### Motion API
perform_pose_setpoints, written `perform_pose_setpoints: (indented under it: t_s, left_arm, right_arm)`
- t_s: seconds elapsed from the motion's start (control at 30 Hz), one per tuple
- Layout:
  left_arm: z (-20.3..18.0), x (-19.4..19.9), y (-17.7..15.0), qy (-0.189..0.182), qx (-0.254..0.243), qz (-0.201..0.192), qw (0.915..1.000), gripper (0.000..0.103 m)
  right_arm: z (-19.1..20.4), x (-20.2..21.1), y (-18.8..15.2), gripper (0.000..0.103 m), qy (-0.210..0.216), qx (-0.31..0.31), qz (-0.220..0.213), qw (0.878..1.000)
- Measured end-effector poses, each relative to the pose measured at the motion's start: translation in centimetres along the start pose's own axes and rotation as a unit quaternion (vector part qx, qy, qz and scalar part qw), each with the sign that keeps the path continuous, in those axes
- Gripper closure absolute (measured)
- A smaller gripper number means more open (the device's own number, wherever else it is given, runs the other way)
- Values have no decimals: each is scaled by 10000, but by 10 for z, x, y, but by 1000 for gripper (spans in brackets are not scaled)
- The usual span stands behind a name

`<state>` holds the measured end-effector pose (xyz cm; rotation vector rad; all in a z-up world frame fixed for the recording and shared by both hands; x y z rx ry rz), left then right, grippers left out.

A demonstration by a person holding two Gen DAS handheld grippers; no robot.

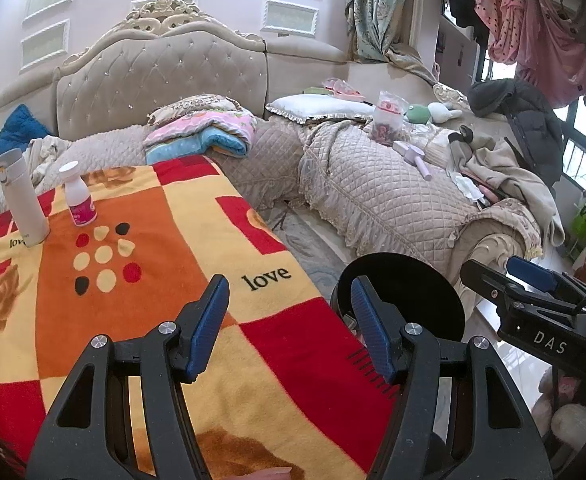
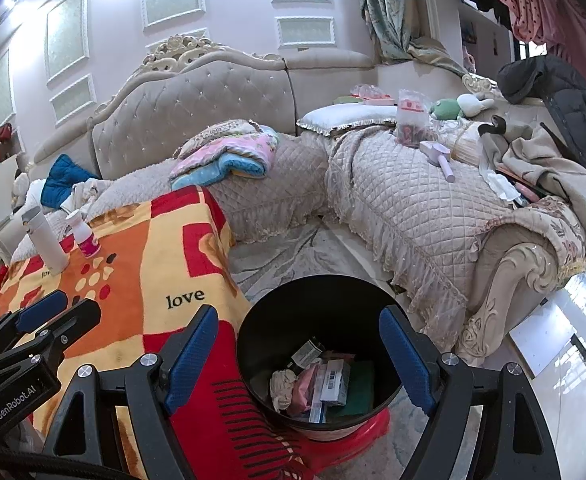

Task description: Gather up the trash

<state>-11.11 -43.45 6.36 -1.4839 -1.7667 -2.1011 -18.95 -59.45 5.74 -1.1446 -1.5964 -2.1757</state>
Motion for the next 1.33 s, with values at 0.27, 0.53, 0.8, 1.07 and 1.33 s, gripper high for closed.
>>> perform_pose_setpoints:
  t_s: [0.27, 0.53, 0.8, 1.07, 1.33]
  left_arm:
    - [1, 0, -1, 2, 12, 6, 10000, 41]
    - [2, -1, -1, -3, 9, 15, 10000, 41]
    - [2, -1, -4, -4, 13, 20, 10000, 41]
    - [1, -2, -7, -2, -9, 10, 10000, 41]
    - [15, -1, -12, -1, 124, 67, 9999, 41]
  right_arm:
    - [0, 0, 0, 22, 1, -7, 4, 10000]
    - [0, -1, -1, 21, -3, -5, 19, 10000]
    - [-2, -2, -5, 21, -12, -7, 60, 10000]
    - [-1, -5, -6, 20, -19, 17, 111, 9999]
    - [15, -13, -7, 20, 35, 164, 225, 9996]
Point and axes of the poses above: each gripper's, at about its wrist camera, not at the fingertips, and x roughly against the way its jaws point, z to its left, y to its top, the point moved 9 cm from there along -x, roughly the way its jaws point, and after that the axes turned 6 degrees about z, right-handed, at the moved point
